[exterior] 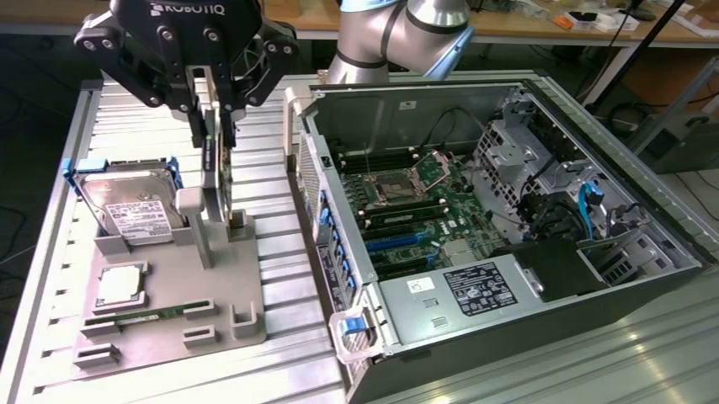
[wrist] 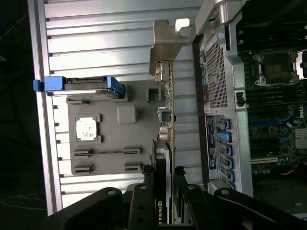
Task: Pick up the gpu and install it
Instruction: 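Pick up the gpu and move the gpu toward the slot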
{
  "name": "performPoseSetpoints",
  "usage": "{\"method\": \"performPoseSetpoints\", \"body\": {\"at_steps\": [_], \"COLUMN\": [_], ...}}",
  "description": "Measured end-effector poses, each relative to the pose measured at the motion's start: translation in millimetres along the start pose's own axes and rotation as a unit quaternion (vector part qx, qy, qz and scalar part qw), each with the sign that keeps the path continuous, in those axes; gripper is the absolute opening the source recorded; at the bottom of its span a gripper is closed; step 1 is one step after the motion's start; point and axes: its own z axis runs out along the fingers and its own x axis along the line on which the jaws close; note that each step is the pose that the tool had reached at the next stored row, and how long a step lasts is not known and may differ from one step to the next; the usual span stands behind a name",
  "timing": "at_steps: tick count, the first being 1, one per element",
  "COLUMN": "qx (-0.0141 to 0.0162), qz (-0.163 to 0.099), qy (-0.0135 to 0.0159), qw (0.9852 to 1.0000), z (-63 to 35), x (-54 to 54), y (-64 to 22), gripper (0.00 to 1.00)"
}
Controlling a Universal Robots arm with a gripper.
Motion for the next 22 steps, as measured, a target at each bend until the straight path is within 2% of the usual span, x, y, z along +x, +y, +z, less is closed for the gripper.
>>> {"method": "performPoseSetpoints", "body": {"at_steps": [17,22], "qx": [0.0000,-0.0001], "qz": [0.000,0.000], "qy": [-0.0003,-0.0003], "qw": [1.0000,1.0000], "z": [-1.5,-1.3], "x": [0.1,-7.1], "y": [0.1,0.6], "gripper": [0.27,0.27]}}
